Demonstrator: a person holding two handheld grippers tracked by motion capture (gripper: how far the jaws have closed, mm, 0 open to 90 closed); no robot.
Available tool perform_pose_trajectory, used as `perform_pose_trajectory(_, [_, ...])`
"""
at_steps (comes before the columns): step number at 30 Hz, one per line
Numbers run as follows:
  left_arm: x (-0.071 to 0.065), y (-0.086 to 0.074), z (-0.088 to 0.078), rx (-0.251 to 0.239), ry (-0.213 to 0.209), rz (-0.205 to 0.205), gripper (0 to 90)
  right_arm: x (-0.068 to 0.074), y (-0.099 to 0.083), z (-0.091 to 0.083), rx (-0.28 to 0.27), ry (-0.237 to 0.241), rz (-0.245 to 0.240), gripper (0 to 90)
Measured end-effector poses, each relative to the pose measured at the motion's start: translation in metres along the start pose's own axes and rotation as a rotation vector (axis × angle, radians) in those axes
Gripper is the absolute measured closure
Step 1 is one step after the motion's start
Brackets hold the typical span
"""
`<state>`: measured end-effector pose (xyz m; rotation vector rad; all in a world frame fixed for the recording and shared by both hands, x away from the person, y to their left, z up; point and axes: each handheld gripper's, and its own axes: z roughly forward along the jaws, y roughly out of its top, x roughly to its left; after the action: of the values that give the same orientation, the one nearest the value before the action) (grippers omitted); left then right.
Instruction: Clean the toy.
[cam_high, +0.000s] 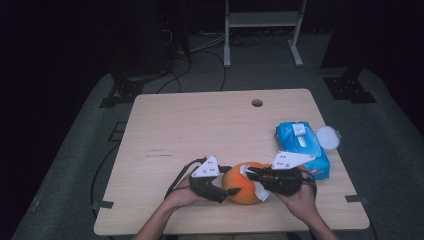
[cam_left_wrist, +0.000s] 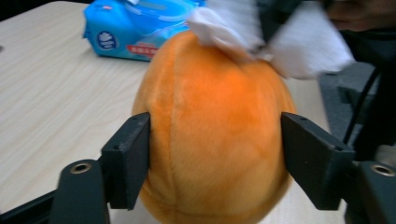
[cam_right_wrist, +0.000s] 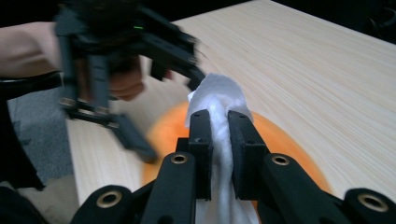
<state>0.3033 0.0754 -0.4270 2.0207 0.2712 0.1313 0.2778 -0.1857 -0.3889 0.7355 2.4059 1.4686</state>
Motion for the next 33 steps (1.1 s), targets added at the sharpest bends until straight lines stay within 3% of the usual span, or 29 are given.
perform_pose_trajectory(4, [-0.002,0.002,0.003,-0.014,-0.002,0.006,28.7,-0.008,-0.006,-0.008,-0.006,-0.005,0.039,79.6])
perform_pose_trajectory(7, [-0.003,0.002,0.007,-0.009,0.012,-0.007,29.2,0.0,-0.003,-0.005,-0.01,0.005,0.018,79.9])
perform_pose_trajectory(11, [-0.006,0.001,0.01,0.016,0.014,0.025,29.1,0.02,0.002,0.011,0.006,0.055,-0.032,79.8])
perform_pose_trajectory(14, [-0.005,-0.001,0.008,0.037,0.021,0.034,30.3,0.031,0.004,0.019,0.04,0.022,-0.095,79.9])
perform_pose_trajectory(18, [-0.001,-0.004,0.007,0.025,0.022,-0.004,30.3,0.019,0.006,0.008,0.024,-0.038,-0.079,79.9])
perform_pose_trajectory(21, [0.001,-0.006,0.007,0.021,-0.004,-0.035,26.8,0.003,0.001,-0.003,0.03,-0.084,-0.048,79.4])
perform_pose_trajectory(23, [0.002,-0.005,0.009,0.006,-0.008,-0.051,24.9,-0.004,-0.003,-0.007,0.026,-0.069,-0.008,79.5])
perform_pose_trajectory(26, [-0.002,0.0,0.01,0.011,0.017,-0.055,30.8,0.001,-0.001,-0.006,0.025,-0.052,-0.011,79.9])
perform_pose_trajectory(31, [-0.012,0.006,0.013,0.03,0.027,0.005,33.6,0.016,0.005,0.006,0.022,0.004,-0.029,80.2])
perform_pose_trajectory(32, [-0.017,0.007,0.014,0.046,0.032,0.058,33.6,0.025,0.009,0.013,0.031,0.021,-0.061,80.3])
perform_pose_trajectory(33, [-0.017,0.007,0.014,0.047,0.037,0.064,33.6,0.026,0.009,0.014,0.035,0.014,-0.07,80.3])
